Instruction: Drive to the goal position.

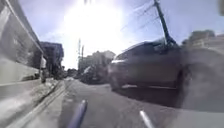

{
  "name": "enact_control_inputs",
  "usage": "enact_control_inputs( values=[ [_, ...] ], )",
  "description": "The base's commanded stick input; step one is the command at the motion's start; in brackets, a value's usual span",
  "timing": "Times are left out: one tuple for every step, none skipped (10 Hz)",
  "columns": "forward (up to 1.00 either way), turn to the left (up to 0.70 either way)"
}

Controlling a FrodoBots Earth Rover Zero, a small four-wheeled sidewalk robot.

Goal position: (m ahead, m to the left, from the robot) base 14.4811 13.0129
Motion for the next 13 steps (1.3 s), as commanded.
enact_control_inputs(
  values=[
    [0.87, 0.29],
    [0.87, 0.29],
    [0.87, 0.29],
    [0.87, 0.29],
    [0.87, 0.29],
    [0.87, 0.1],
    [0.87, 0.0],
    [0.87, 0.0],
    [0.87, 0.0],
    [0.87, 0.0],
    [0.87, 0.0],
    [0.87, 0.0],
    [0.87, 0.0]
  ],
)
